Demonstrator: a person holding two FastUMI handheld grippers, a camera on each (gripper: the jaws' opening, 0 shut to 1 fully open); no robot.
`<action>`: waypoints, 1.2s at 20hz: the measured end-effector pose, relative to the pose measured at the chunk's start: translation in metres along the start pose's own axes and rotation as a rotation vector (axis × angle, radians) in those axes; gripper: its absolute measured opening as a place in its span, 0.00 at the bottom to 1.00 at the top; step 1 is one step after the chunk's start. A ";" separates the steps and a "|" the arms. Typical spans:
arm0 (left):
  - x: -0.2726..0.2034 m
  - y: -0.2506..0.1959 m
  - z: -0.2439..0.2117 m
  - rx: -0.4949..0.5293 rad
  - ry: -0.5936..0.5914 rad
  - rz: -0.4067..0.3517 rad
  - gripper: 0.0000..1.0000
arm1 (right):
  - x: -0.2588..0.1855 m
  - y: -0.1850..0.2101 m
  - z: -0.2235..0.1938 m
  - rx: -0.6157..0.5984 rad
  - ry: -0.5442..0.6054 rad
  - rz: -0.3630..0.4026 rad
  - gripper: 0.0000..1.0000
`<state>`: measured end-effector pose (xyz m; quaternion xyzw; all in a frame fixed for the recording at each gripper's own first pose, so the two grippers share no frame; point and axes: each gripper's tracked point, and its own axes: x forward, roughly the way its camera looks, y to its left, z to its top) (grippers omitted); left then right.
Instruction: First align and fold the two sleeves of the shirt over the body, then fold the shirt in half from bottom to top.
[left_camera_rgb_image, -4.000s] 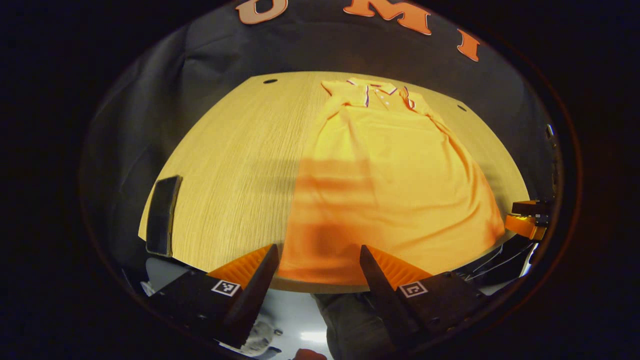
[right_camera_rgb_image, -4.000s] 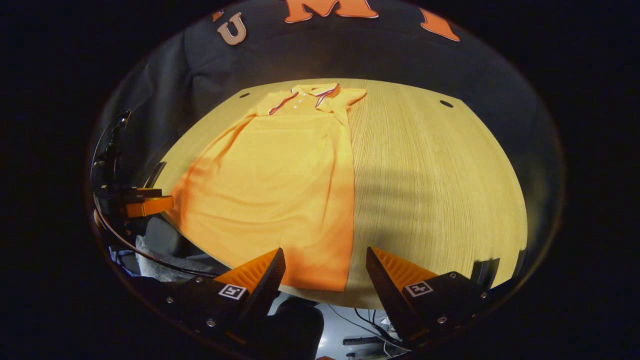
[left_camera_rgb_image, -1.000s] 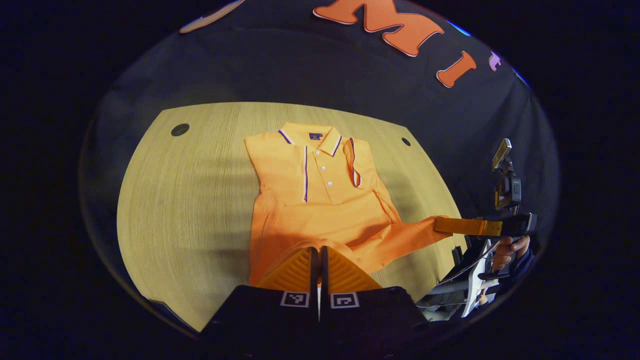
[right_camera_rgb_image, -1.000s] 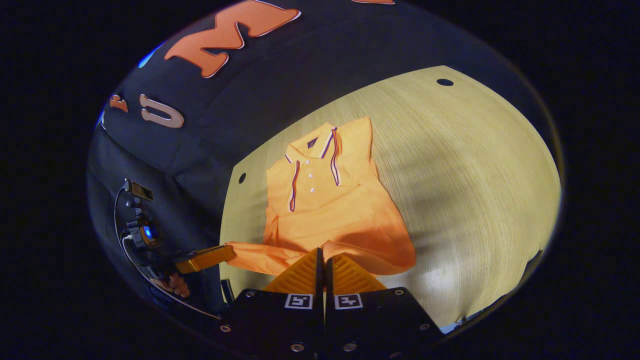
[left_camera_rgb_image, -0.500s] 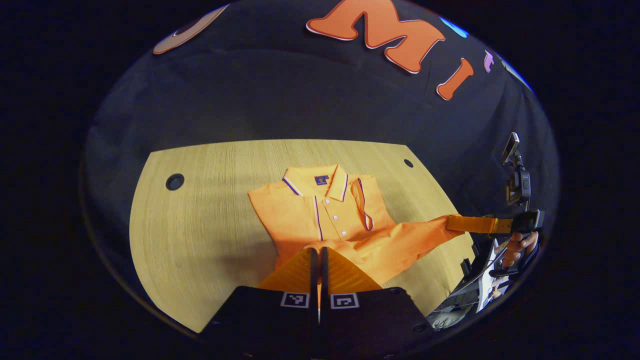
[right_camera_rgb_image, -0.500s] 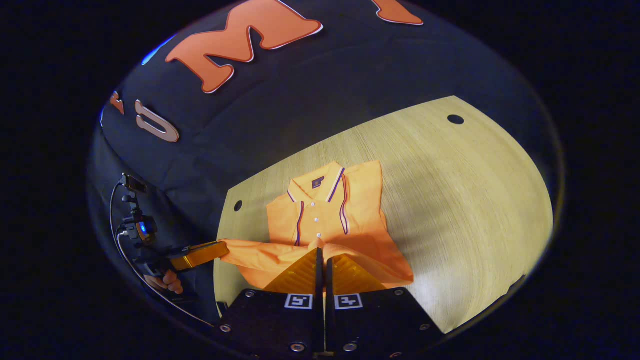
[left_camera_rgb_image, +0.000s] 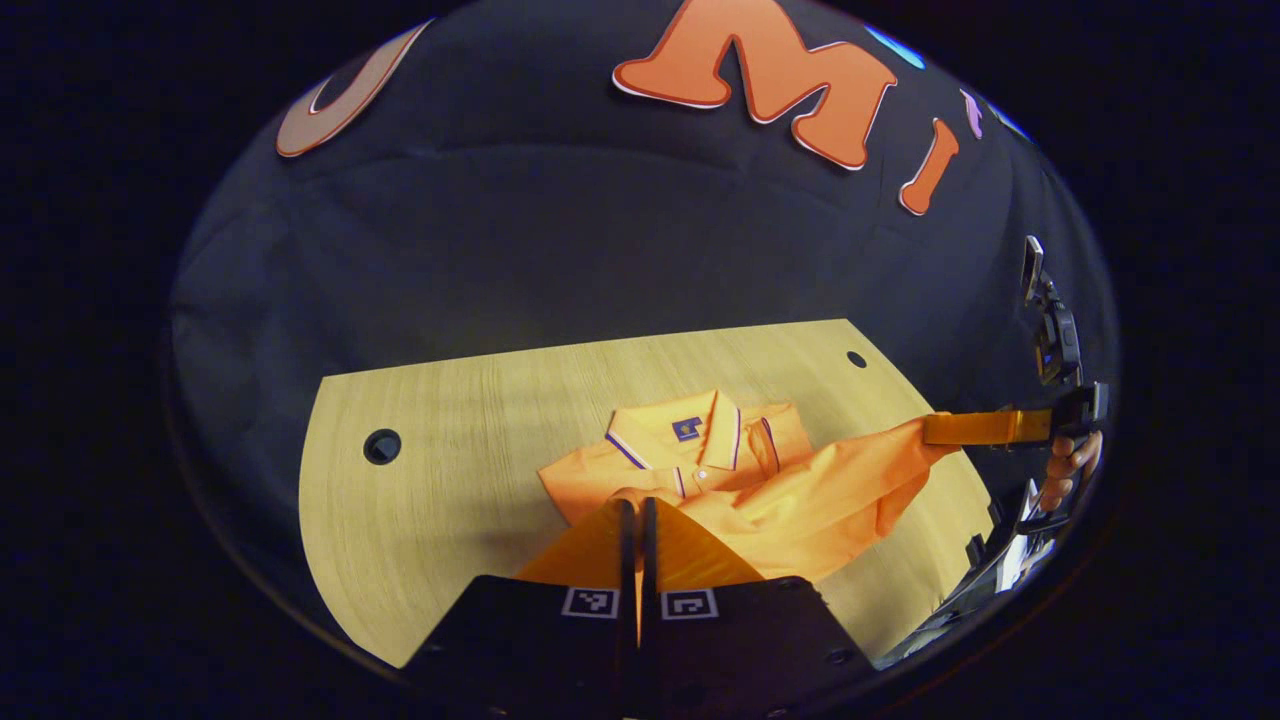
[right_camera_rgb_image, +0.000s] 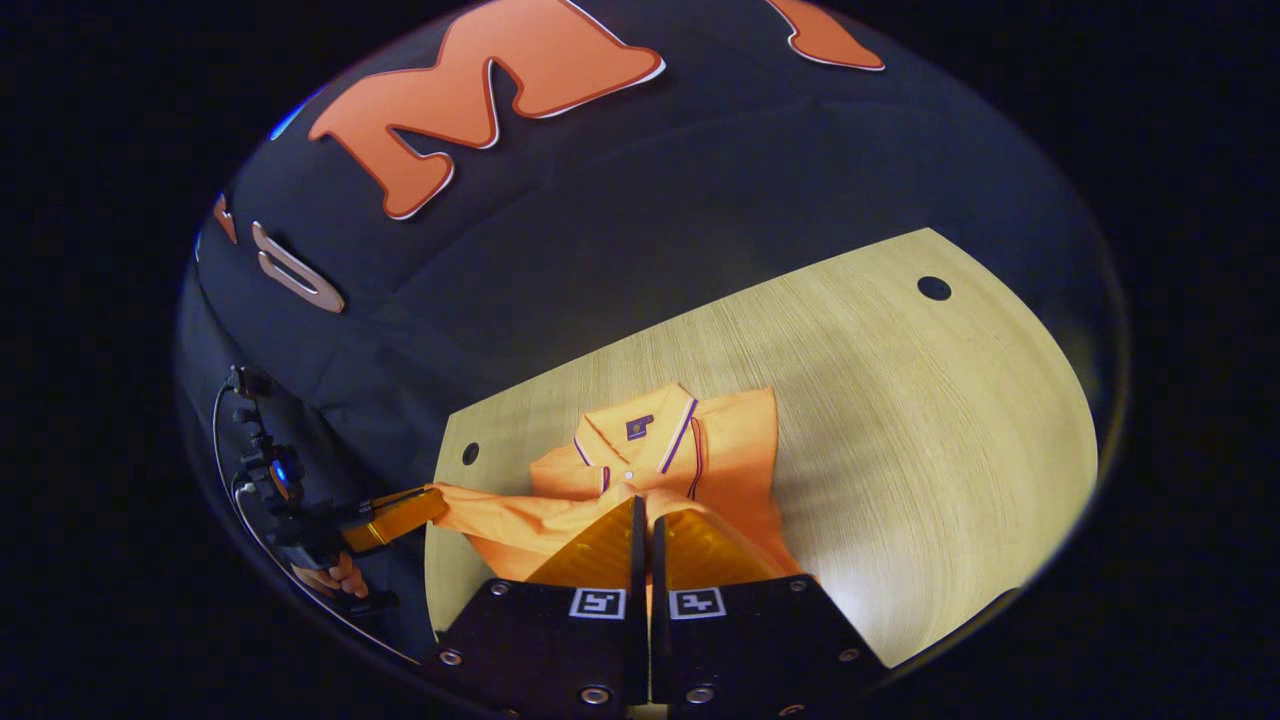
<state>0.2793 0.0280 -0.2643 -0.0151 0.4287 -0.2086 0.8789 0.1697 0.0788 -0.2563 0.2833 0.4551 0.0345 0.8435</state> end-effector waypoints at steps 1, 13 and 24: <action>0.005 0.003 0.001 -0.003 0.001 0.018 0.01 | 0.006 -0.003 0.005 -0.001 0.002 0.000 0.02; 0.087 0.059 0.019 -0.027 -0.019 0.274 0.01 | 0.109 -0.050 0.052 -0.003 0.081 0.033 0.01; 0.105 0.083 0.027 0.014 -0.038 0.419 0.76 | 0.157 -0.078 0.073 0.073 0.076 -0.007 0.36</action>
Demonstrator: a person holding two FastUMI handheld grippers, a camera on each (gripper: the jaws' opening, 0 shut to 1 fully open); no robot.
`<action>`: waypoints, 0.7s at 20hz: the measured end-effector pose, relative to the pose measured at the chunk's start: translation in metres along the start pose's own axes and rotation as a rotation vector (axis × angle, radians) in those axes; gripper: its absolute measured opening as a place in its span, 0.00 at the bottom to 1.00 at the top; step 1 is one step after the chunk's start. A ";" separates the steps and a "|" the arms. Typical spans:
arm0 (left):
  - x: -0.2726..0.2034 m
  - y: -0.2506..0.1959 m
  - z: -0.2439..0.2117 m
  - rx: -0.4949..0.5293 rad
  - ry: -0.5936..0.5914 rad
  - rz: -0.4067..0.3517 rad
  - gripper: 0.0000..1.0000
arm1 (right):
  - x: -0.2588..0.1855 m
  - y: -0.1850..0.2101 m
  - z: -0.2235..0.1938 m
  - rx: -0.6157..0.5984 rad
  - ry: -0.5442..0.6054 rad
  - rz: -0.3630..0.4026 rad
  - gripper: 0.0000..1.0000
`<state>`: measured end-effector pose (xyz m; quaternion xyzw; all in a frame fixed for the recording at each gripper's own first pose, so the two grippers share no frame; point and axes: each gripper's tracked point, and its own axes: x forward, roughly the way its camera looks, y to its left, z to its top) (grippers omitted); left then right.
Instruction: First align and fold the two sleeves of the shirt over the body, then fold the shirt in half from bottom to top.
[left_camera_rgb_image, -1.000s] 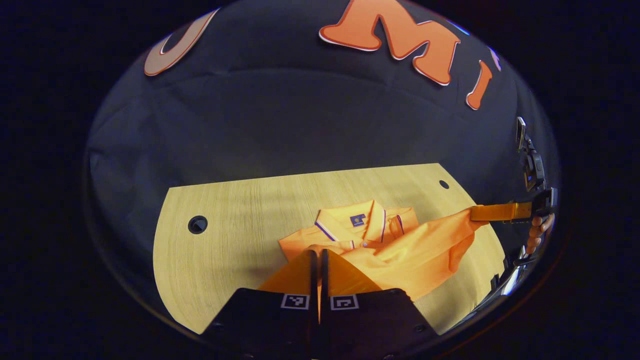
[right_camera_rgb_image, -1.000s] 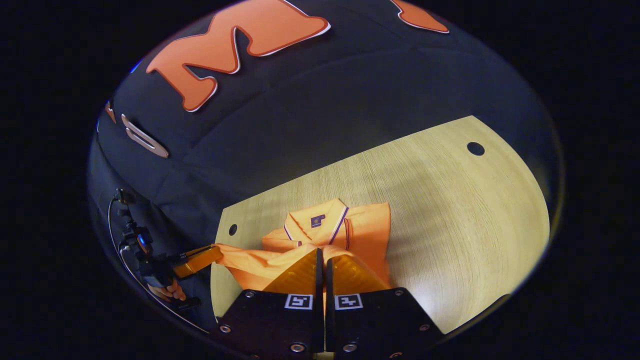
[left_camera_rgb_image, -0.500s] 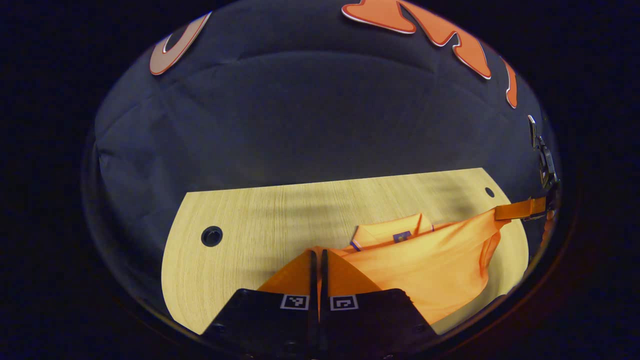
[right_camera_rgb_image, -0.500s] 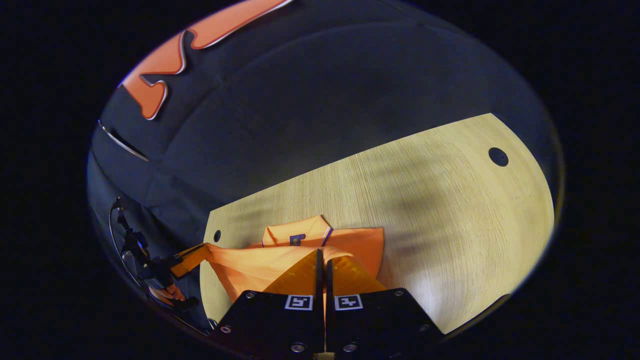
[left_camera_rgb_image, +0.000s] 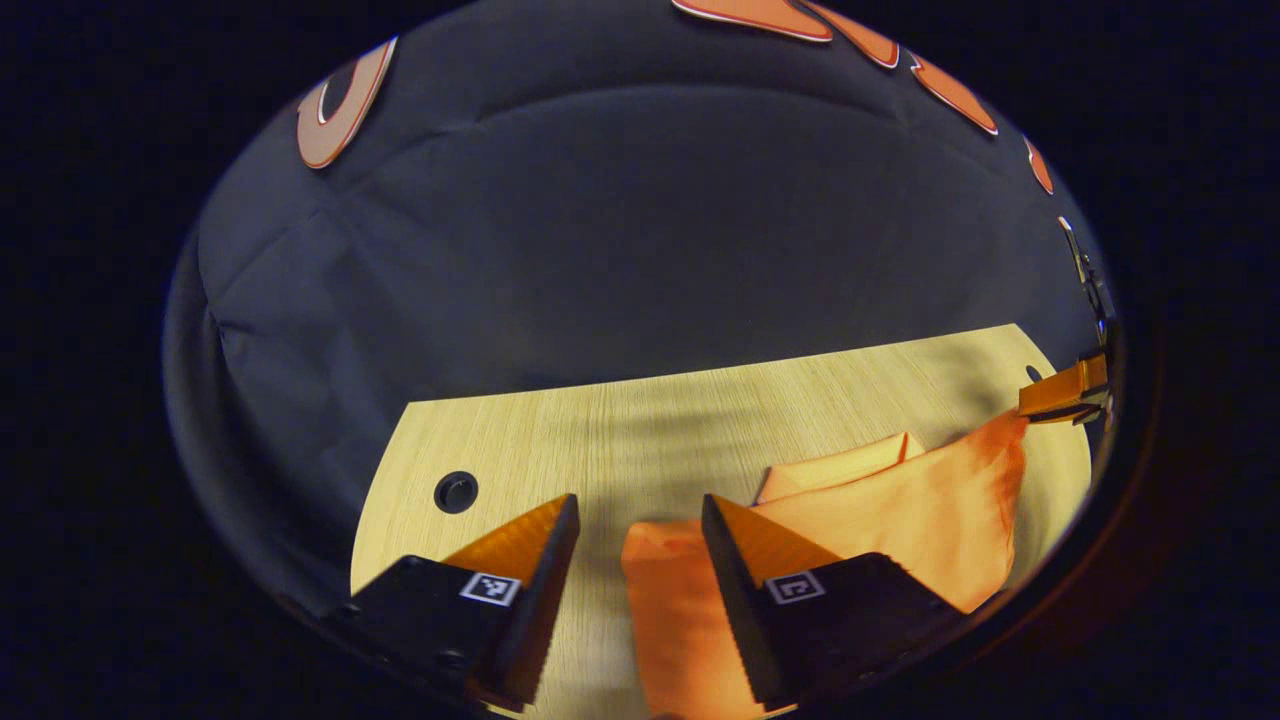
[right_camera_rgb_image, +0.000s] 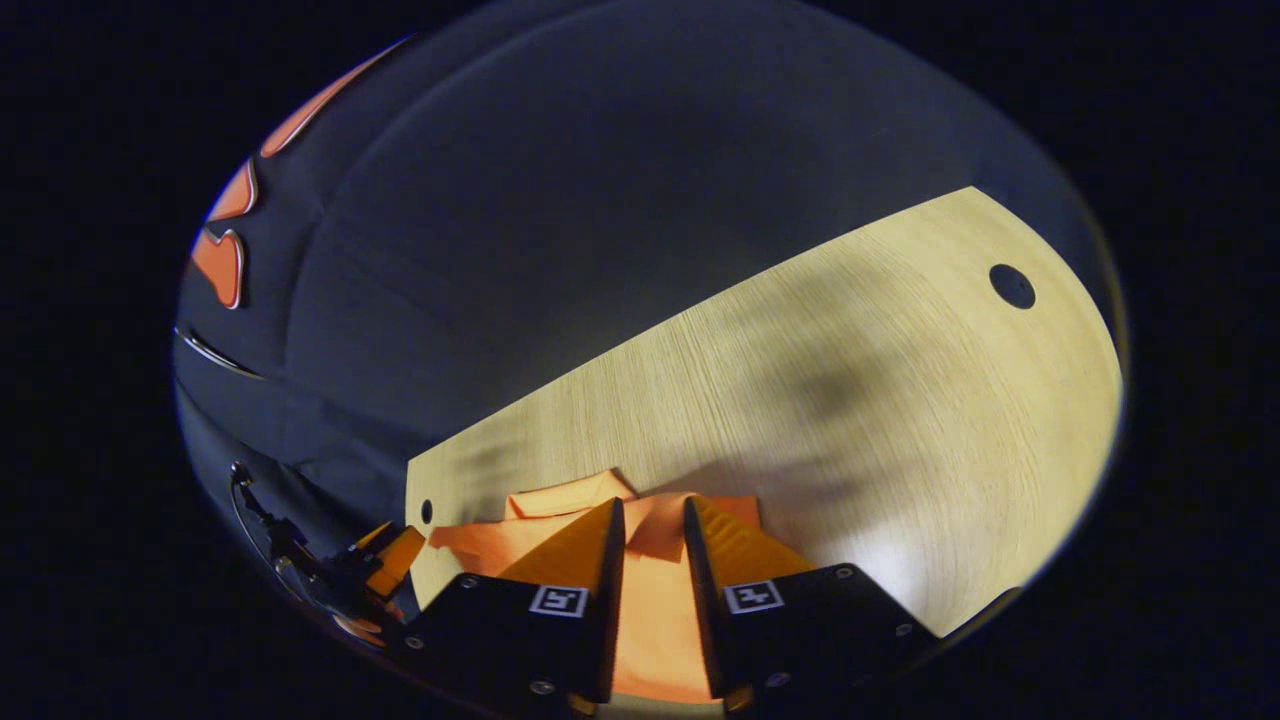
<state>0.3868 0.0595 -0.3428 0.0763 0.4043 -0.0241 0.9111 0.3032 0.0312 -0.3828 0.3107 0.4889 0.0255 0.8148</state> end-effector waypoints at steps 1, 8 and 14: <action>-0.007 0.002 -0.001 -0.008 -0.006 0.000 0.79 | -0.004 -0.002 0.002 -0.027 -0.015 -0.009 0.52; -0.063 0.010 0.029 -0.138 -0.134 -0.008 0.93 | -0.058 0.012 0.021 -0.297 -0.207 -0.091 0.97; -0.129 0.011 0.047 -0.169 -0.244 -0.009 0.99 | -0.114 0.044 0.024 -0.427 -0.335 -0.088 0.98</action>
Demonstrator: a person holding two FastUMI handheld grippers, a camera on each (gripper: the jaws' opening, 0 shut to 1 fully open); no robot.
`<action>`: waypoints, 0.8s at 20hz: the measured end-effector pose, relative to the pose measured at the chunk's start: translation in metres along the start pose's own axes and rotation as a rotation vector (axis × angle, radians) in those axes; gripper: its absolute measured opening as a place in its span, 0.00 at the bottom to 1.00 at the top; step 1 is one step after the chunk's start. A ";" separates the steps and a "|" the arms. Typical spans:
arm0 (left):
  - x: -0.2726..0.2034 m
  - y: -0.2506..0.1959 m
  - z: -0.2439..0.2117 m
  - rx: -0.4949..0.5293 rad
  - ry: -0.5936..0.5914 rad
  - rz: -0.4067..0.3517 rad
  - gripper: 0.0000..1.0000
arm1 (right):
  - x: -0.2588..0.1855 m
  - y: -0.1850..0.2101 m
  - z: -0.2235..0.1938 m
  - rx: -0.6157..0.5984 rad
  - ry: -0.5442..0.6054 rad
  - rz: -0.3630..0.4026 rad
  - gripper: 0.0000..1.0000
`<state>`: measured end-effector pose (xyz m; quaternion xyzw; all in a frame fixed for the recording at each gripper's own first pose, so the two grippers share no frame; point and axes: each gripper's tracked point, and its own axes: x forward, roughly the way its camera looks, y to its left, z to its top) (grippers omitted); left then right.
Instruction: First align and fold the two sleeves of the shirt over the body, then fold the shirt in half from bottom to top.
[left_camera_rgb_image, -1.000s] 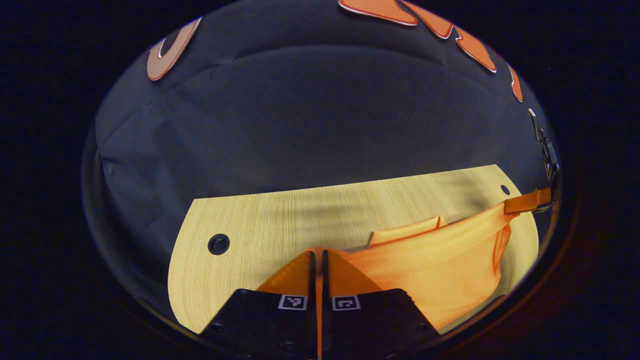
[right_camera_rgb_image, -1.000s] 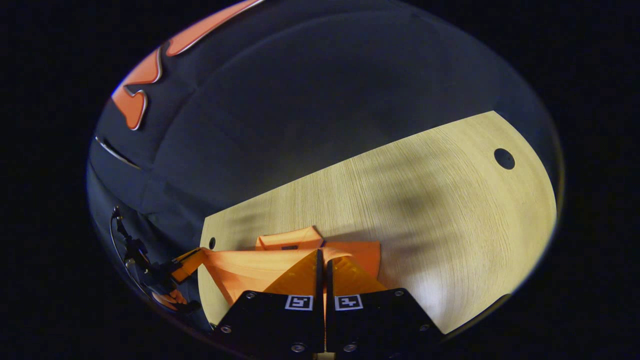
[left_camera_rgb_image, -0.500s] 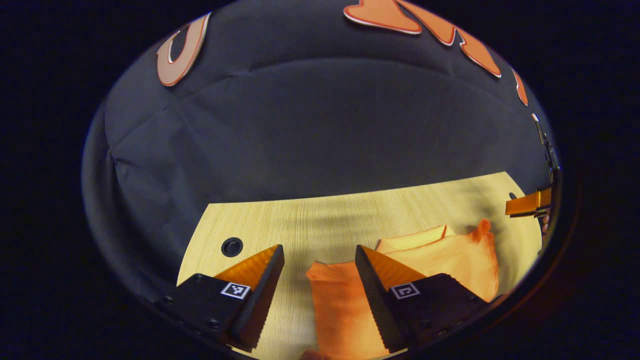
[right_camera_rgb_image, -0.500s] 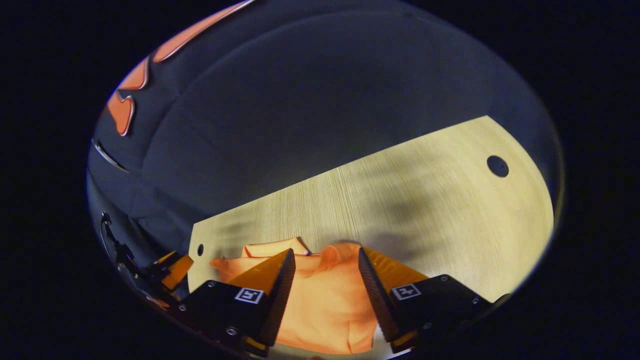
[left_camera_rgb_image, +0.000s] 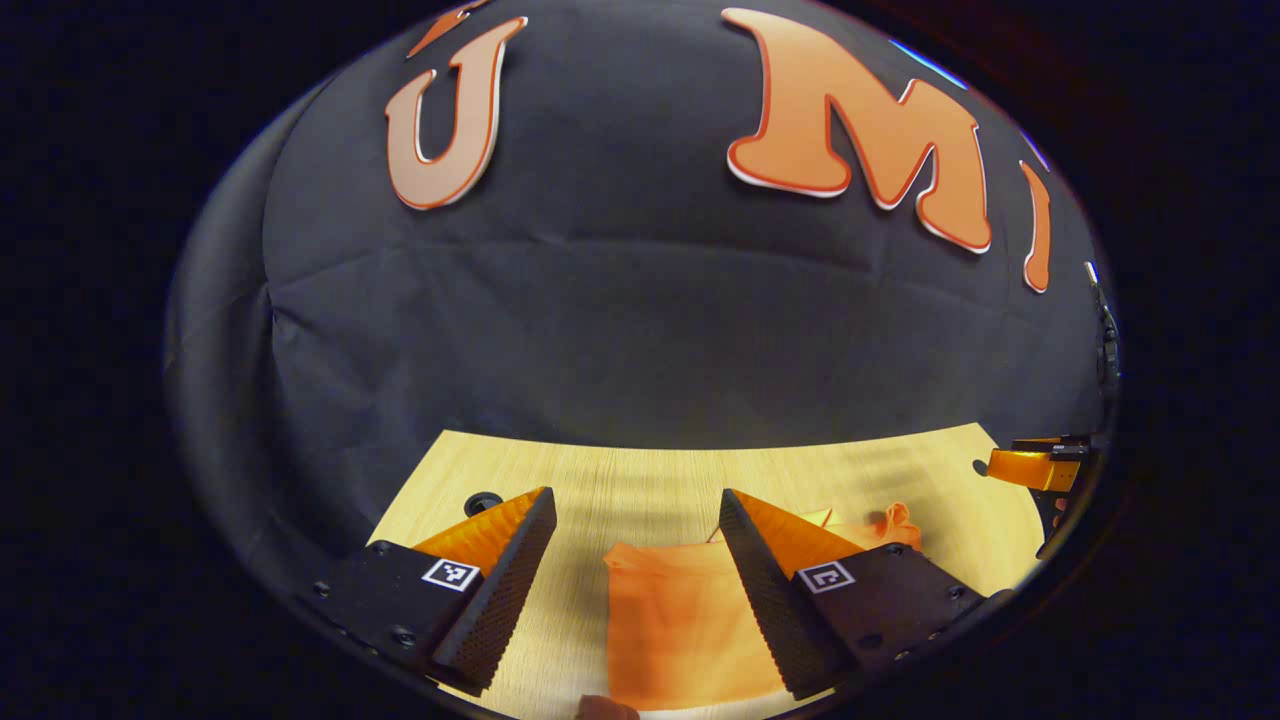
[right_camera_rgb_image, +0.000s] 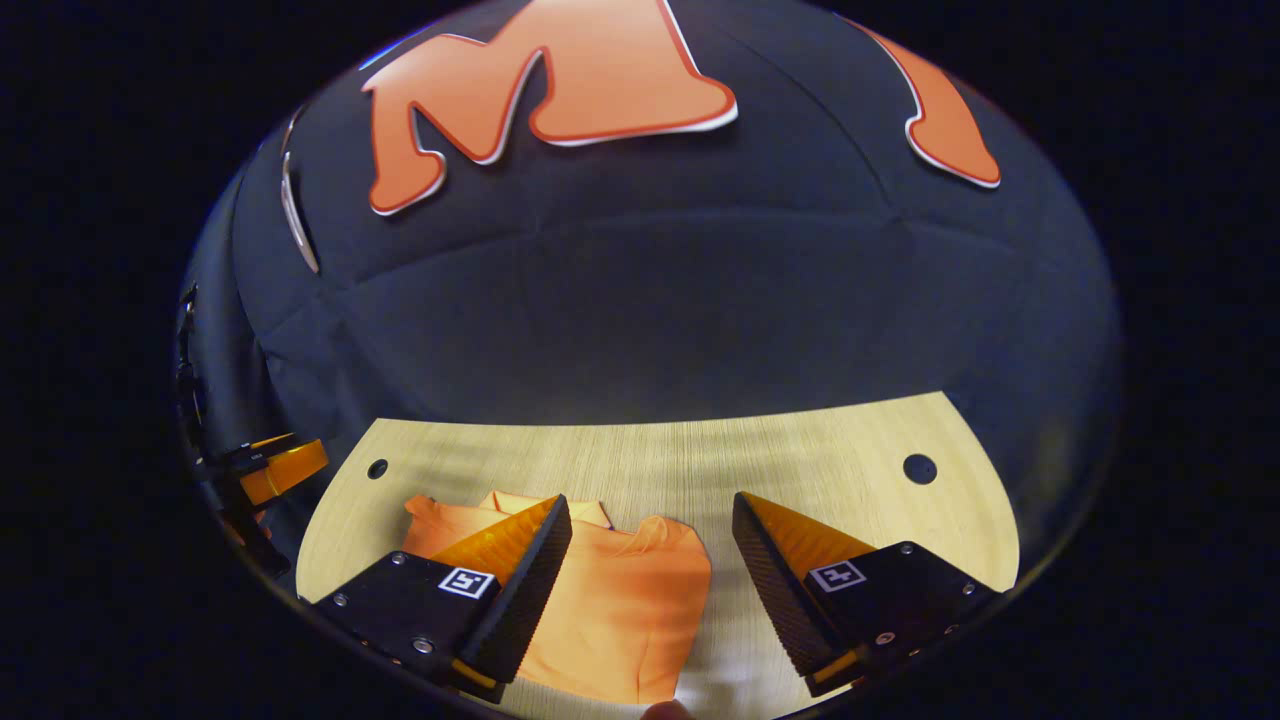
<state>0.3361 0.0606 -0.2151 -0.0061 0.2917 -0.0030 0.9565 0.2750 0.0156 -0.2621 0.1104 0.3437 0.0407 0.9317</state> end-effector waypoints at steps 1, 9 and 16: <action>-0.011 -0.001 0.005 0.000 -0.015 0.003 0.99 | -0.009 0.004 0.004 -0.008 -0.022 0.002 0.99; -0.107 -0.014 0.030 -0.015 -0.176 0.000 0.99 | -0.091 0.028 0.044 -0.105 -0.243 0.002 0.99; -0.167 -0.027 0.024 0.000 -0.253 -0.040 0.98 | -0.167 0.056 0.043 -0.159 -0.356 0.022 0.99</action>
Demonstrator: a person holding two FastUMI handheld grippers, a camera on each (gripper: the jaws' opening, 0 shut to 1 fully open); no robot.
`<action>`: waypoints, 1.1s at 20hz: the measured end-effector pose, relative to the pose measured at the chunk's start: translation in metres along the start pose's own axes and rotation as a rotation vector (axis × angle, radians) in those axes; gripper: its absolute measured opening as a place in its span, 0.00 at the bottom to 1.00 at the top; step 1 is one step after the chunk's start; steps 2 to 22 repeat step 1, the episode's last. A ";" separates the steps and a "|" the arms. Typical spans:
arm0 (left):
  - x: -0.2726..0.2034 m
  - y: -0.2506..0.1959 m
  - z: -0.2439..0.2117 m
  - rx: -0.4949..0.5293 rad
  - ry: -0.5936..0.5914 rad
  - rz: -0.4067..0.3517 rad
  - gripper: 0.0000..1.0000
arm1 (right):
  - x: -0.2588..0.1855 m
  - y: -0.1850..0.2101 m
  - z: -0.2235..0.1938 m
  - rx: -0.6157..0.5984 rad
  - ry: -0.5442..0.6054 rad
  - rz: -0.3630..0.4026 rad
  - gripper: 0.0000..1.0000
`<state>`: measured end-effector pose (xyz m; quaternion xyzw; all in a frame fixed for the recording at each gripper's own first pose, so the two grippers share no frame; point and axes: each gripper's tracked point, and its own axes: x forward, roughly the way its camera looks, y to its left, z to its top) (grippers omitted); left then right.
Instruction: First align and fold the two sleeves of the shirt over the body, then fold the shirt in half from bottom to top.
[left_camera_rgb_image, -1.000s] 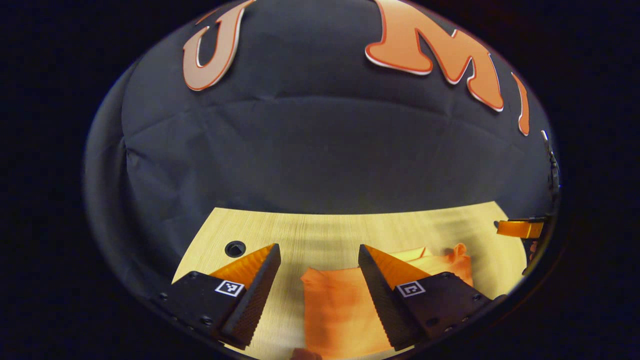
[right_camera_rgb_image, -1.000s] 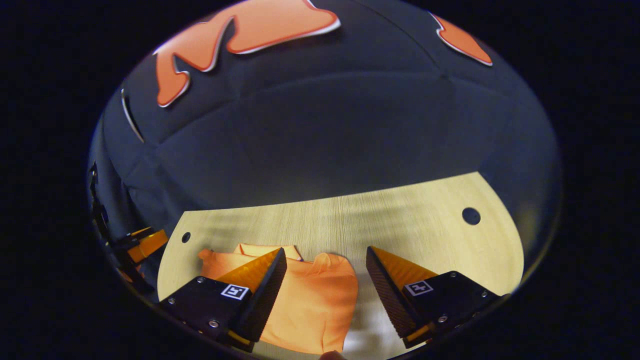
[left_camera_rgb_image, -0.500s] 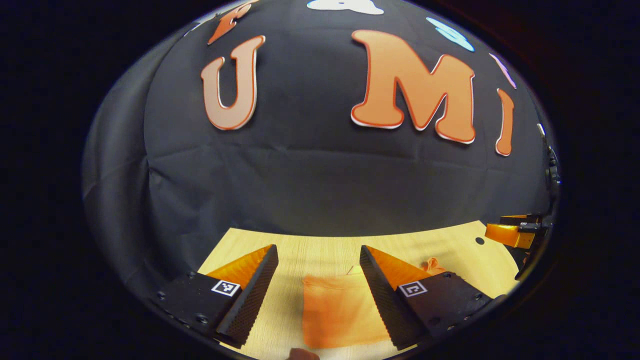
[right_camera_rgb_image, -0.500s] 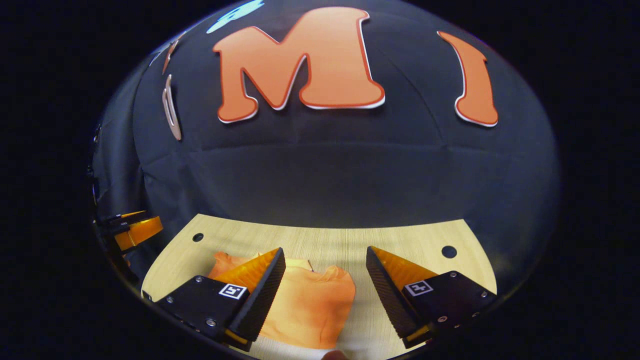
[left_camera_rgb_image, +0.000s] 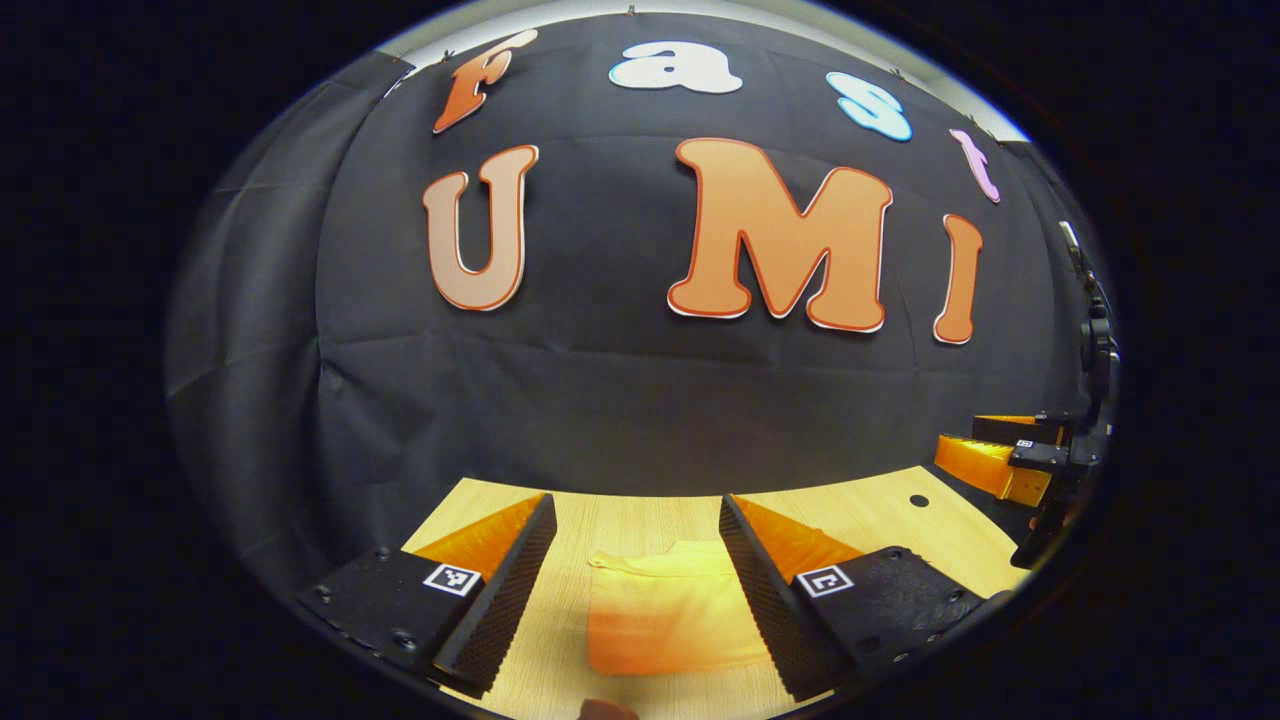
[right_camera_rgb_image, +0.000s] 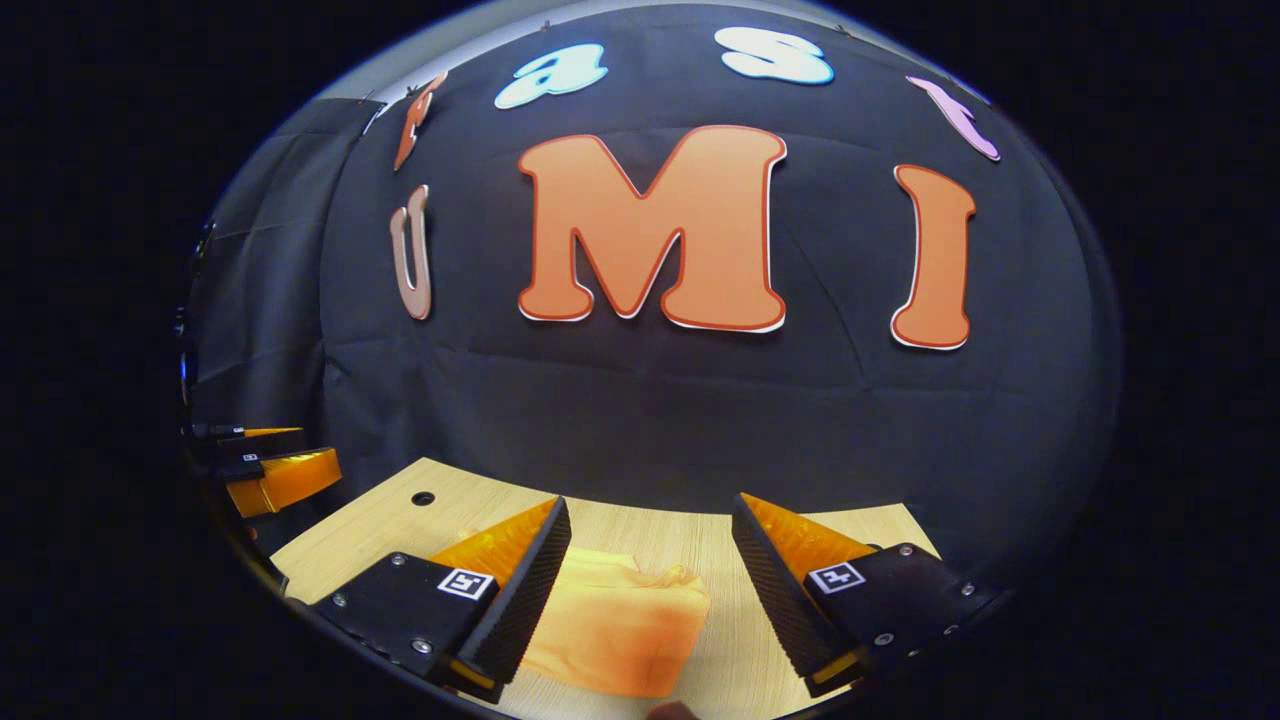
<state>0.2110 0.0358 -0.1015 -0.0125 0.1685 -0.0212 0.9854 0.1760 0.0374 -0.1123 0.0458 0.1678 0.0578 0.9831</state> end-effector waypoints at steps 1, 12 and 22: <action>-0.007 -0.002 0.003 -0.003 -0.017 -0.004 0.97 | -0.009 0.001 0.000 -0.002 -0.010 -0.003 0.99; -0.007 -0.002 0.003 -0.003 -0.017 -0.004 0.97 | -0.009 0.001 0.000 -0.002 -0.010 -0.003 0.99; -0.007 -0.002 0.003 -0.003 -0.017 -0.004 0.97 | -0.009 0.001 0.000 -0.002 -0.010 -0.003 0.99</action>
